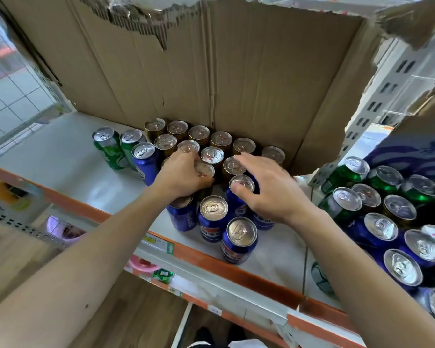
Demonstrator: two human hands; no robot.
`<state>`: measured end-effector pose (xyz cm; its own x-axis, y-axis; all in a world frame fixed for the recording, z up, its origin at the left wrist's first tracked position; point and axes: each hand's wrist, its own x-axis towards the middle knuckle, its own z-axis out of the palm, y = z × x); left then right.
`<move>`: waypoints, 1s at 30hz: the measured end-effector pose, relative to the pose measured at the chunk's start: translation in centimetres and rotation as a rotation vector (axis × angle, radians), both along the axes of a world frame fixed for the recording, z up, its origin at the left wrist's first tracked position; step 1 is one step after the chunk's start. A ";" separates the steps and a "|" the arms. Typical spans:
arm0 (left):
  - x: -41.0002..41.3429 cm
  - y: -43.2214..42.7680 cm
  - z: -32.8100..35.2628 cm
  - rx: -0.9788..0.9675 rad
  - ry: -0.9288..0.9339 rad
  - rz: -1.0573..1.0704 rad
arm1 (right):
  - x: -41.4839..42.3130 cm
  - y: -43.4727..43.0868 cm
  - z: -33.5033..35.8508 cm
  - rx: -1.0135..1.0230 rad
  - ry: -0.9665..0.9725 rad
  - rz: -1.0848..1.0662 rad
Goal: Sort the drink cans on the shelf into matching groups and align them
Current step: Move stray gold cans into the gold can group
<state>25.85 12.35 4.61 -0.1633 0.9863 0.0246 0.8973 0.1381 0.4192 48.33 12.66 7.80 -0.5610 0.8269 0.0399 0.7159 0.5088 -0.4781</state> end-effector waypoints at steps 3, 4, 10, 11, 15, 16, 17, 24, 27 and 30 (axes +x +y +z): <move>0.0 0.1 -0.4 -0.005 0.099 -0.032 | -0.4 0.3 0.0 -0.004 -0.005 0.028; 0.0 0.1 -0.4 -0.014 0.105 -0.040 | -0.6 0.4 -0.1 -0.003 -0.012 0.037; -1.7 -0.8 -0.3 0.044 0.026 -0.018 | -2.5 0.1 -0.4 0.010 -0.026 0.090; -2.6 -1.2 -0.2 0.078 0.001 0.000 | -3.0 0.1 -0.4 0.013 -0.020 0.099; -7.7 -2.8 0.0 0.224 -0.077 0.044 | -6.4 0.3 0.1 0.026 0.011 0.111; -9.3 -3.1 0.0 0.263 -0.087 0.056 | -7.5 0.3 0.1 0.034 0.008 0.111; -11.0 -3.4 0.0 0.308 -0.097 0.075 | -8.8 0.4 0.1 0.040 0.003 0.108; -22.3 -3.1 -1.5 0.361 -0.162 0.220 | -19.3 0.7 -0.5 0.076 -0.126 -0.002; -25.9 -2.0 -2.9 0.290 -0.245 0.184 | -23.5 1.1 -1.0 0.115 -0.215 -0.091; -27.8 -0.9 -4.3 0.183 -0.397 0.140 | -26.2 1.4 -2.2 0.068 -0.305 -0.191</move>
<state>-2.00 11.45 0.34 -0.3265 0.9394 0.1044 0.6400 0.1384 0.7558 22.09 14.05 5.57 -0.3911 0.9191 -0.0471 0.9056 0.3753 -0.1974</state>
